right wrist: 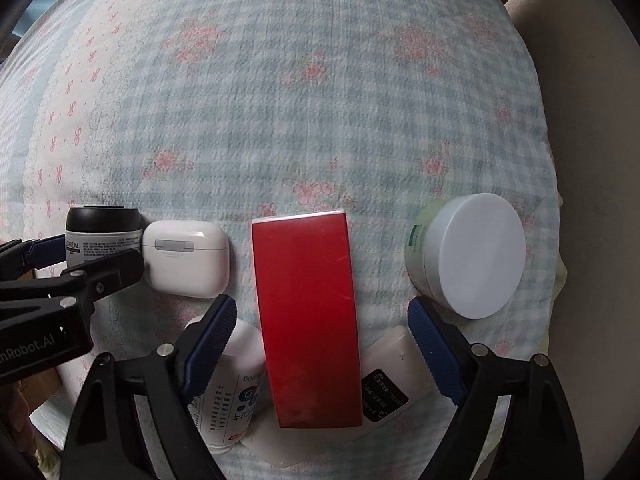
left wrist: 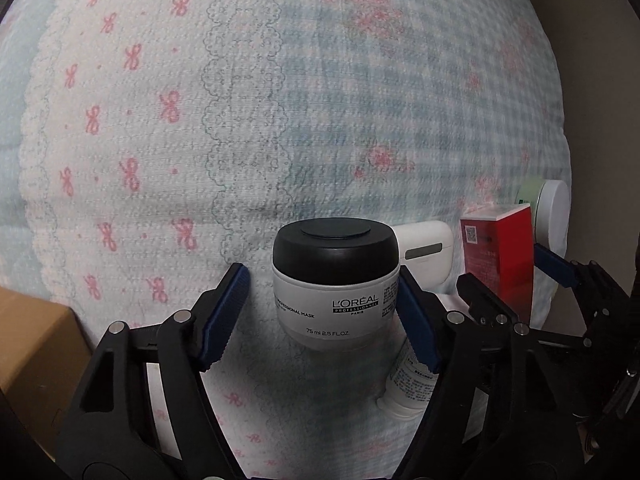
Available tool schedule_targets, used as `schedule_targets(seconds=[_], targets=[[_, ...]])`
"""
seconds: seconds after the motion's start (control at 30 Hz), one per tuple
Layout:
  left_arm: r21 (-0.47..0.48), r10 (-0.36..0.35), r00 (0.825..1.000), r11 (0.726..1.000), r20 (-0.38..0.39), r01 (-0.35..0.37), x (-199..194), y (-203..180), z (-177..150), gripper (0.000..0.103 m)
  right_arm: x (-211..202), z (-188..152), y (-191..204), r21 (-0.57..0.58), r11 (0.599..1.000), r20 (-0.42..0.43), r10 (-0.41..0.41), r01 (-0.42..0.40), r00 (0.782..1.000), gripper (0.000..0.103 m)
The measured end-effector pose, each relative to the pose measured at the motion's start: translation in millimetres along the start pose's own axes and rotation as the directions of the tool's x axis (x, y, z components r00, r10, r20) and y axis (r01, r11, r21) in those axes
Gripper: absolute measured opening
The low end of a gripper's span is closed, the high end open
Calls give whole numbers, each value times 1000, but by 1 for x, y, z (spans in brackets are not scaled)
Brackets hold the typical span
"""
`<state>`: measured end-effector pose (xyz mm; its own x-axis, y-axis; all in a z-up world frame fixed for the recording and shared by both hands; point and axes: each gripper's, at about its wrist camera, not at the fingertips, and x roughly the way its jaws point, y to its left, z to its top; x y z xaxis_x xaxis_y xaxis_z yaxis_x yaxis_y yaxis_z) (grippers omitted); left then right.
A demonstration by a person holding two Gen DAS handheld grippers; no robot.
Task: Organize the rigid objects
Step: 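Grasp the L'Oréal jar with the left tool while the right tool grasps the red box, then carry the L'Oréal jar and red box over the cardboard box with both tools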
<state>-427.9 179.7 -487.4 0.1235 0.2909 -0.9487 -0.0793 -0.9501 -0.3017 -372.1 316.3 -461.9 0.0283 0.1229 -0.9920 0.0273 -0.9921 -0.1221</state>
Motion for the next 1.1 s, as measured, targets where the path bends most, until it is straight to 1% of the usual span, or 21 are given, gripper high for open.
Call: schedule_targets(seconds=[0.03, 0.07, 0.17, 0.23, 0.27, 0.3, 0.37, 0.5, 0.63, 0.77, 0.93, 1.1], targets=[[3, -3, 1000, 1000, -1, 3, 1, 0, 1, 70, 3, 0, 0, -1, 1000, -9, -4, 4, 1000, 81], [5, -5, 1000, 1000, -2, 5, 1, -1, 1, 70, 6, 1, 0, -4, 1000, -19, -7, 7, 1000, 76], [14, -16, 1000, 1000, -6, 16, 3, -2, 1, 65, 12, 0, -2, 0, 1000, -38, -2, 2, 999, 74], [15, -46, 999, 999, -10, 47, 3, -4, 2, 54, 14, 1, -4, 13, 1000, -41, 14, -14, 999, 70], [14, -50, 999, 999, -12, 50, 2, -4, 2, 54, 15, 1, -5, 13, 1000, -44, 17, -16, 999, 63], [17, -49, 999, 999, -12, 49, 2, -6, 3, 54, 16, 1, -5, 8, 1000, -53, 18, -18, 998, 53], [15, -54, 998, 998, -10, 55, 1, -6, 4, 54, 18, 0, -5, 6, 999, -55, 44, -44, 998, 42], [10, -63, 998, 998, 2, 63, -3, -5, 2, 53, 16, -2, -4, 1, 999, -43, 33, -33, 999, 41], [15, -60, 998, 998, 29, 60, -18, 7, -4, 53, 15, -4, -8, 8, 999, -31, 45, -44, 999, 40], [26, -55, 997, 998, 62, 53, -33, 8, -8, 53, 9, -4, -6, 7, 999, -9, 53, -53, 999, 40], [36, -54, 993, 998, 106, 50, -58, 7, -18, 53, -11, -9, -10, 20, 997, 40, 69, -69, 997, 39], [52, -62, 986, 997, 153, 55, -91, 3, -36, 53, -44, -16, -12, 26, 995, 110, 88, -91, 990, 39]])
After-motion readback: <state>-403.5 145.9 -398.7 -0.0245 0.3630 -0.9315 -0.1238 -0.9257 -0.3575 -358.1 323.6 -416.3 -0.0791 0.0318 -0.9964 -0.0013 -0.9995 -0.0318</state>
